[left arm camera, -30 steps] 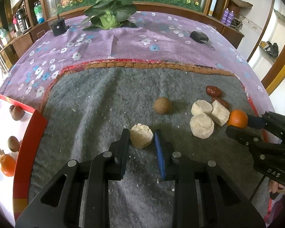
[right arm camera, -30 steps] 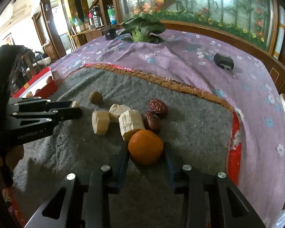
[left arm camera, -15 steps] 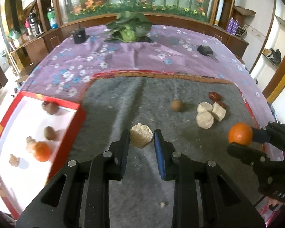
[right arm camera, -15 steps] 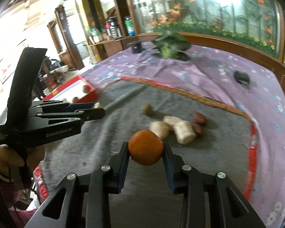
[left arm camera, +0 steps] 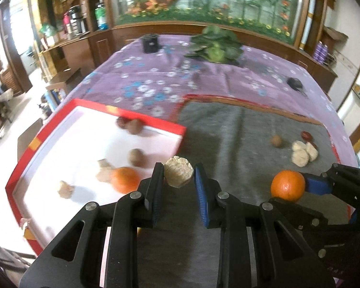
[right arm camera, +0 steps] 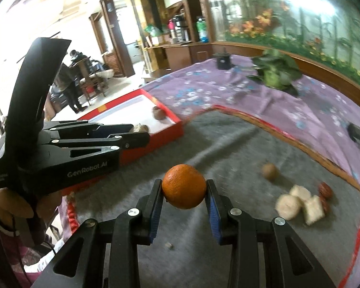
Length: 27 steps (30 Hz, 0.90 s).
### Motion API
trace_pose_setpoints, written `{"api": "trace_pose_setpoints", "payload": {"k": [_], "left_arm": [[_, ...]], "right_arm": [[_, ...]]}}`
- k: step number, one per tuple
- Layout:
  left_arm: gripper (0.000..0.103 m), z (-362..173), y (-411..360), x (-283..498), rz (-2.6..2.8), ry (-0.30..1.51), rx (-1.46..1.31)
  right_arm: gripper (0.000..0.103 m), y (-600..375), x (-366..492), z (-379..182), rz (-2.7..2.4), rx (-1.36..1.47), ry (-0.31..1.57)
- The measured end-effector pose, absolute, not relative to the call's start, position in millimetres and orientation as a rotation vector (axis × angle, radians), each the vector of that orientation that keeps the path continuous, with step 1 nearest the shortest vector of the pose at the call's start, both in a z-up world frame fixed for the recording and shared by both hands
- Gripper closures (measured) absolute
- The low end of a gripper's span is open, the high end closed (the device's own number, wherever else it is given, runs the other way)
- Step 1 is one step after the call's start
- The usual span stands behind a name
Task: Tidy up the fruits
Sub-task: 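Carry the beige piece and the mandarin over the tray with both tools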
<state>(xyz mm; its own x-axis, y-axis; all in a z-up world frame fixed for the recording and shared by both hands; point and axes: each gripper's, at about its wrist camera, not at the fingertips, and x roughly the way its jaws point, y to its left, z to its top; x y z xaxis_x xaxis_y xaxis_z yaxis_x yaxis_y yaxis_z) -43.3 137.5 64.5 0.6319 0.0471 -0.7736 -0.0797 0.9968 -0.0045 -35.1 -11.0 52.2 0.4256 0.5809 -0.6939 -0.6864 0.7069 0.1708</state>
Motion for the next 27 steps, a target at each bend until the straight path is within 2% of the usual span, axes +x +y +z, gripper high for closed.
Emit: {"api": "trace_pose_setpoints", "payload": {"k": [14,27], "left_arm": [[0.078,62,216,-51,0.222,0.891,-0.12],[0.078,44,229,-52,0.224,0.941,-0.137]], "right_arm": [[0.069,59,-17,58,0.882,-0.193,0.809],[0.069,113,37,40,0.865,-0.242,0.858]]}}
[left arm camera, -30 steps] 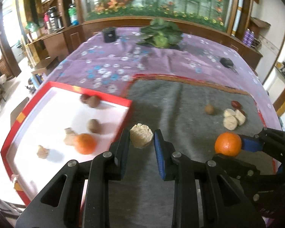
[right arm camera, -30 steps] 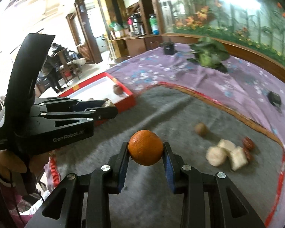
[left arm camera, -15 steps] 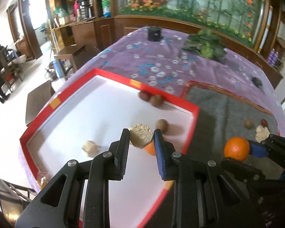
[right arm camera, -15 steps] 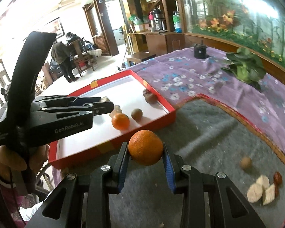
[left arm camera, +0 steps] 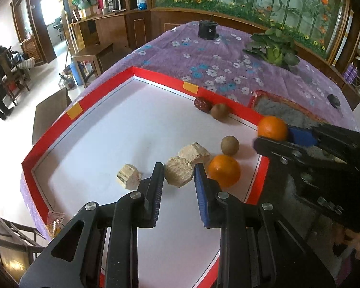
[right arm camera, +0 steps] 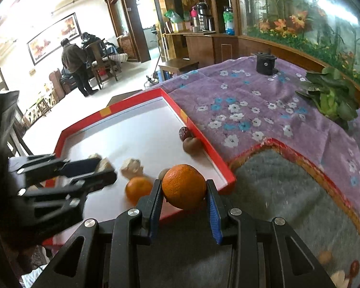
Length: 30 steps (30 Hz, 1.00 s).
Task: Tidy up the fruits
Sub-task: 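Carry the beige piece and the mandarin over the tray with both tools, then open both tools to drop the beige piece and mandarin into the tray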
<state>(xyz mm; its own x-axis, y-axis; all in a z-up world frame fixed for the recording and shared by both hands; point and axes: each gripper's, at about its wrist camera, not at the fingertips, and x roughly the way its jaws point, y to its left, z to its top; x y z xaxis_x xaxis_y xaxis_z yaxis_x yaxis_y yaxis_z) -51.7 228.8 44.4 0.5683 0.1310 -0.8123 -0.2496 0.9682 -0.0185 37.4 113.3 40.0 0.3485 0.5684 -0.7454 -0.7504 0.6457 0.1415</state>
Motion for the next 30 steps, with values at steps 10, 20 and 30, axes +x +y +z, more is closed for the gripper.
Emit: {"api": "trace_pose_setpoints", "payload": {"k": [10,20,30], "left_arm": [[0.078,37,233,-47,0.26,0.981,-0.127],[0.05,35,236,-47,0.287,1.003,-0.155],[0.046,41,225,-51,0.297,0.986,-0.162]], "right_arm": [[0.07,130,60,25,0.845,-0.246,0.894],[0.061,126,51,31,0.862,-0.254,0.891],[0.059,87,26,53,0.845,-0.208,0.841]]}}
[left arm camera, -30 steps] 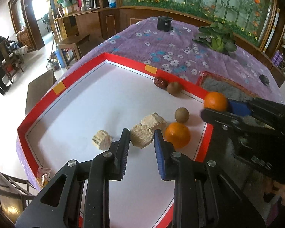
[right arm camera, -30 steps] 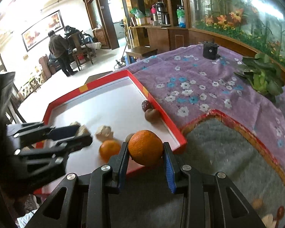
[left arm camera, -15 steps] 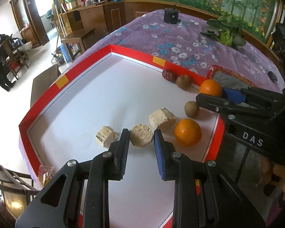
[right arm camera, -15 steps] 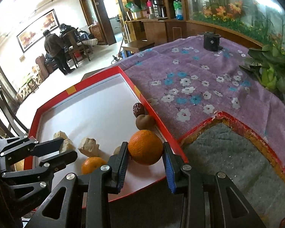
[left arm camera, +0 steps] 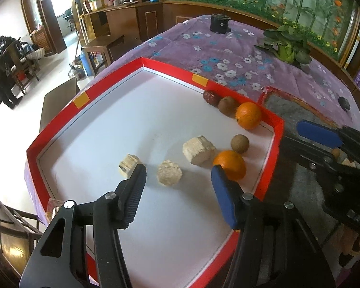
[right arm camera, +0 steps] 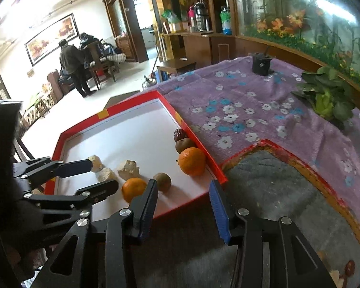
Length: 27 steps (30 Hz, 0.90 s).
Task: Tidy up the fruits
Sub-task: 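Open both tools to drop the beige piece and mandarin into the tray, then move both tools back over the felt toward the remaining items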
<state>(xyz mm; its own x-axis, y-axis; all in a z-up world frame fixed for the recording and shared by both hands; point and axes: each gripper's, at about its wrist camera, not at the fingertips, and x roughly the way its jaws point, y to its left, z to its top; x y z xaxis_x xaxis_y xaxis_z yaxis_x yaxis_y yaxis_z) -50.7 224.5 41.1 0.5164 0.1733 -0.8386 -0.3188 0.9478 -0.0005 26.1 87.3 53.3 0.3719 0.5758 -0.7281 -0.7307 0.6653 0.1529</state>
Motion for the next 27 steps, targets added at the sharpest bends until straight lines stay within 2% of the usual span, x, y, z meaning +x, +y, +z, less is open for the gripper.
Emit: {"api": "trace_pose_setpoints", "payload": {"k": [11,27], "left_arm": [[0.046,51,185,-49,0.233,0.957,-0.139],[0.046,47,111,-30,0.11,0.978,-0.096]], "right_arm": [[0.057,26,-1,64,0.737,-0.093,0.775],[0.055,-59,-18,47,0.579,-0.042,0.815]]}}
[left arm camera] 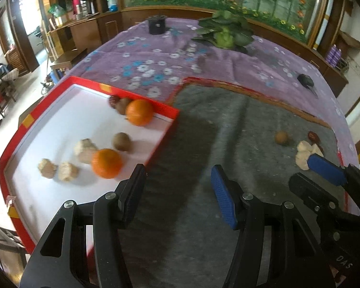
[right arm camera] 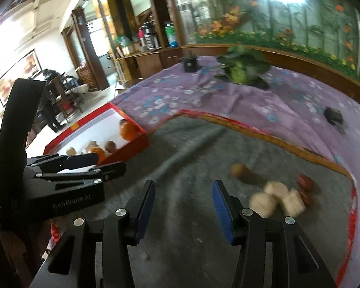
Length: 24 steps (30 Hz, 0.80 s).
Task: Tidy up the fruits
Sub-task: 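Move both tools back over the felt toward the remaining items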
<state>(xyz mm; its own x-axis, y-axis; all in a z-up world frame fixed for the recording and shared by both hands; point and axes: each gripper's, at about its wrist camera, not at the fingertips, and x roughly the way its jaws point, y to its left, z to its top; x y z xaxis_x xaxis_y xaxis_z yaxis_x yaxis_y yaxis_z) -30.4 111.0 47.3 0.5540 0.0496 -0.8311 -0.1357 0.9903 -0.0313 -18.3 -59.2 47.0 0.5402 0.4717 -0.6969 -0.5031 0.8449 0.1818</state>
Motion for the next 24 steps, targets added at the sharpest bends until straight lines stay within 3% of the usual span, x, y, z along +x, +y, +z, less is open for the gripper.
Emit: {"api": "trace_pose_setpoints", "payload": {"k": [24], "left_arm": [[0.046,32,20,34,-0.078,1.051,-0.073]], "right_arm": [[0.054,-163,-20,24,0.415,0.012,0.882]]}}
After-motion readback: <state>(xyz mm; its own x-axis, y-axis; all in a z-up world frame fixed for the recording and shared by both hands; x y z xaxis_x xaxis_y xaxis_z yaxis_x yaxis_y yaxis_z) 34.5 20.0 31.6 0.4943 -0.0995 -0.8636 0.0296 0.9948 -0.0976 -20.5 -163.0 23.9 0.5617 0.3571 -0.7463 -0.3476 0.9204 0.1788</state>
